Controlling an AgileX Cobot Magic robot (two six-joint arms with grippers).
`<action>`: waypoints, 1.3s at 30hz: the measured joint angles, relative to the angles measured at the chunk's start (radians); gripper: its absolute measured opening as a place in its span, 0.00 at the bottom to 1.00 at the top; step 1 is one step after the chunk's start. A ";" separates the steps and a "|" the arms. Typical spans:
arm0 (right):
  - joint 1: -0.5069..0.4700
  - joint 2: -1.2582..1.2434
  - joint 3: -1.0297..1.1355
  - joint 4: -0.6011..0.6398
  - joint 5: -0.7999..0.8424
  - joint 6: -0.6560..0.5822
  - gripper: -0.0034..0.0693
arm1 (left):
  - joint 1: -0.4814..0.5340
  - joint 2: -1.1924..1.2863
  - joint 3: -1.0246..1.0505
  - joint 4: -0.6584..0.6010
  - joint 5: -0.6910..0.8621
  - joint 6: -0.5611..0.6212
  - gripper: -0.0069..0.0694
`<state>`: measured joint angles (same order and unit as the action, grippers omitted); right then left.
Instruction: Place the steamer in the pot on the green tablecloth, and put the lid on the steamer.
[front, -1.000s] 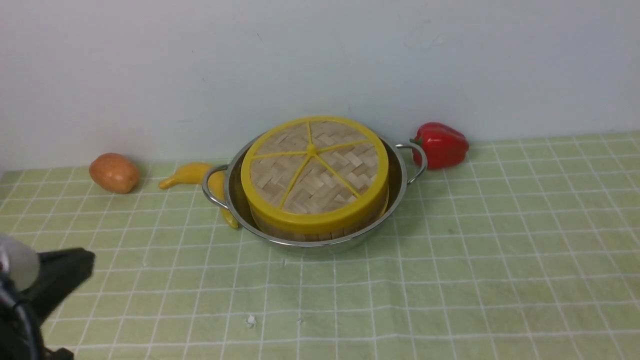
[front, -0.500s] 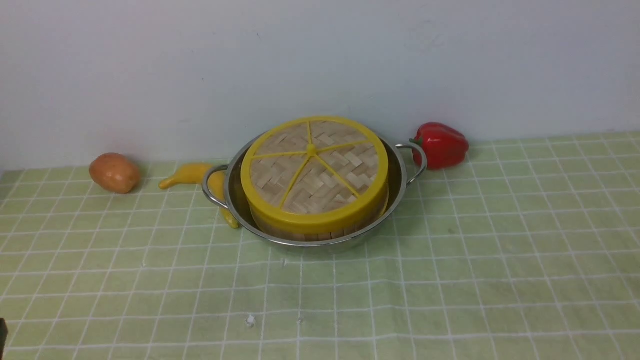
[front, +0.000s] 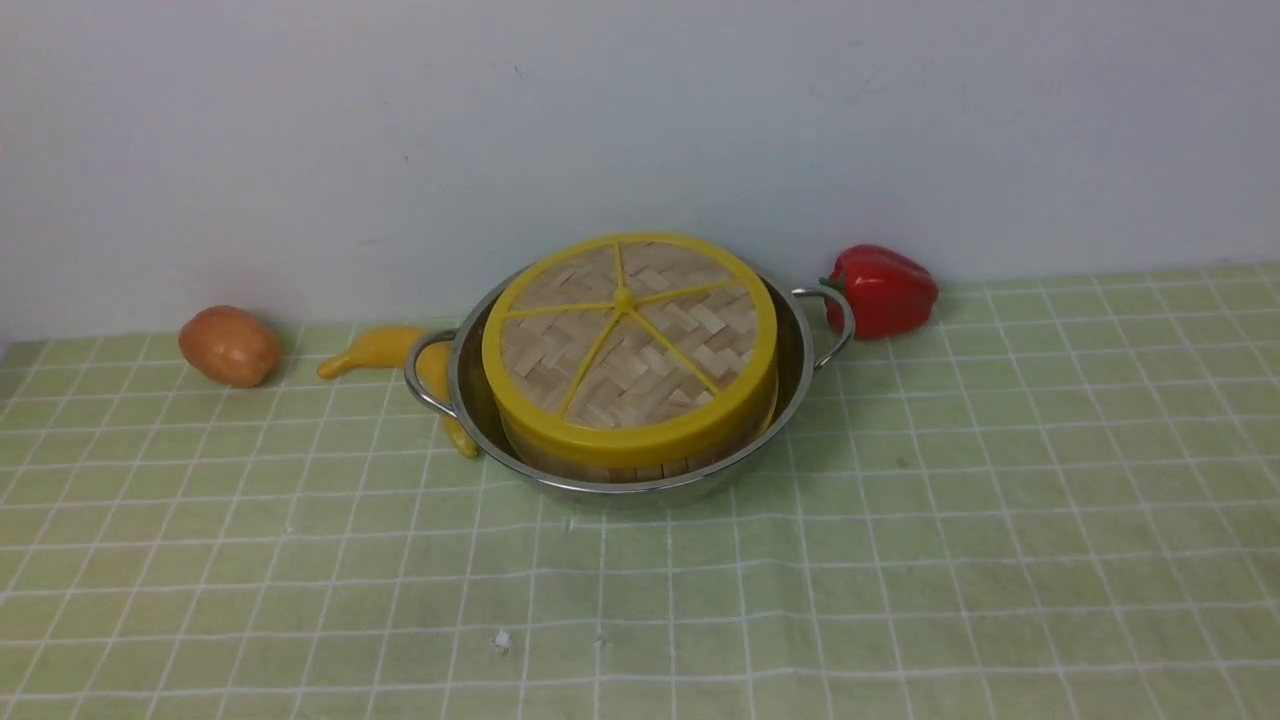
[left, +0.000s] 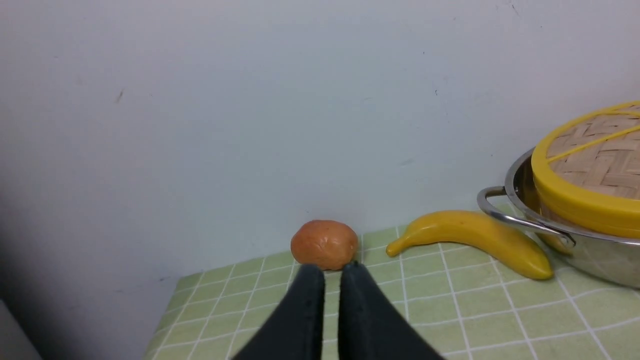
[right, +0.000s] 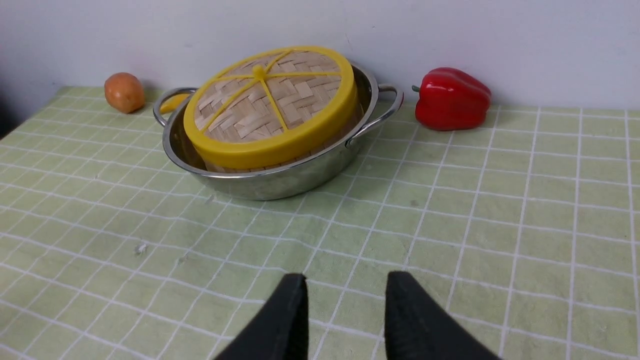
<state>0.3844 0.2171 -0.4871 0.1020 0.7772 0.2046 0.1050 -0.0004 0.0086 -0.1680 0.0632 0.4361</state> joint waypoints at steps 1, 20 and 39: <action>0.000 0.000 0.000 0.000 0.000 0.000 0.38 | 0.000 0.000 0.000 0.000 0.000 0.000 0.15; -0.299 -0.120 0.101 -0.150 -0.190 -0.104 0.38 | 0.000 0.000 0.000 0.000 0.000 0.000 0.16; -0.467 -0.217 0.494 -0.189 -0.661 -0.068 0.38 | 0.000 0.000 0.000 0.001 -0.003 0.001 0.16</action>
<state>-0.0825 -0.0004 0.0072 -0.0874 0.1163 0.1362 0.1050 -0.0004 0.0086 -0.1673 0.0599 0.4372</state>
